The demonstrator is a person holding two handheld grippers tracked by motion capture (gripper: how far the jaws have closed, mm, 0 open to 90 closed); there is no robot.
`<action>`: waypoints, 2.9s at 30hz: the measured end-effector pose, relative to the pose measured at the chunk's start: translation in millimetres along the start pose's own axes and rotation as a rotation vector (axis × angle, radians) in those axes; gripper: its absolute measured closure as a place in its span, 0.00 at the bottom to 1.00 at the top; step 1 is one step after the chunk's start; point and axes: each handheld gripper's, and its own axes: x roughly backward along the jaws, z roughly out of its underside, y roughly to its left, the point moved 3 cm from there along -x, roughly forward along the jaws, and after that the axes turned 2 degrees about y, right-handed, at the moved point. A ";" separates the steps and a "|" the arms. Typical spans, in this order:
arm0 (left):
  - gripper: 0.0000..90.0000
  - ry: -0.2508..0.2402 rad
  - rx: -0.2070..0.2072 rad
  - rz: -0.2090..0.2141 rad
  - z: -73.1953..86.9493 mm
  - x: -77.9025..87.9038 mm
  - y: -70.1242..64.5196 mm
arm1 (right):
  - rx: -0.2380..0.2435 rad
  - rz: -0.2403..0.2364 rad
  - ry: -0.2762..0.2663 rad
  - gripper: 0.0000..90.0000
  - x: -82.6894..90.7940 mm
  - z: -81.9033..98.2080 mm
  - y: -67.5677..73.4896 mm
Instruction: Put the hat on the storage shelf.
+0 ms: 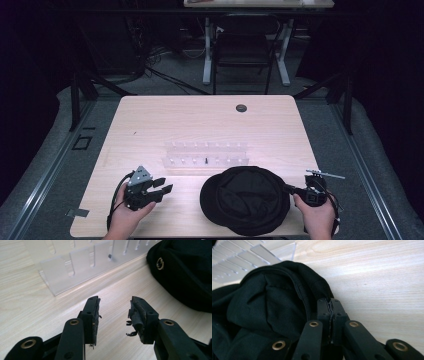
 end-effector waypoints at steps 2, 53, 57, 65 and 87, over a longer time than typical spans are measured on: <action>0.65 -0.004 0.004 0.003 0.7 -0.5 1.3 | 0.021 0.019 0.024 0.98 1.7 -0.7 0.1; 0.63 0.019 0.019 0.018 6.6 -9.4 7.8 | 0.066 0.049 0.624 0.82 -18.0 -30.5 8.8; 0.63 0.021 0.023 0.012 7.2 -8.5 8.2 | 0.030 0.019 0.651 0.91 -21.2 -30.9 8.0; 0.63 0.032 0.018 0.000 8.2 -9.1 7.9 | 0.027 -0.009 0.690 0.97 -22.0 -32.4 6.2; 0.63 0.023 0.021 -0.019 7.0 -12.6 8.0 | -0.036 -0.090 0.658 0.98 -5.6 -40.5 10.4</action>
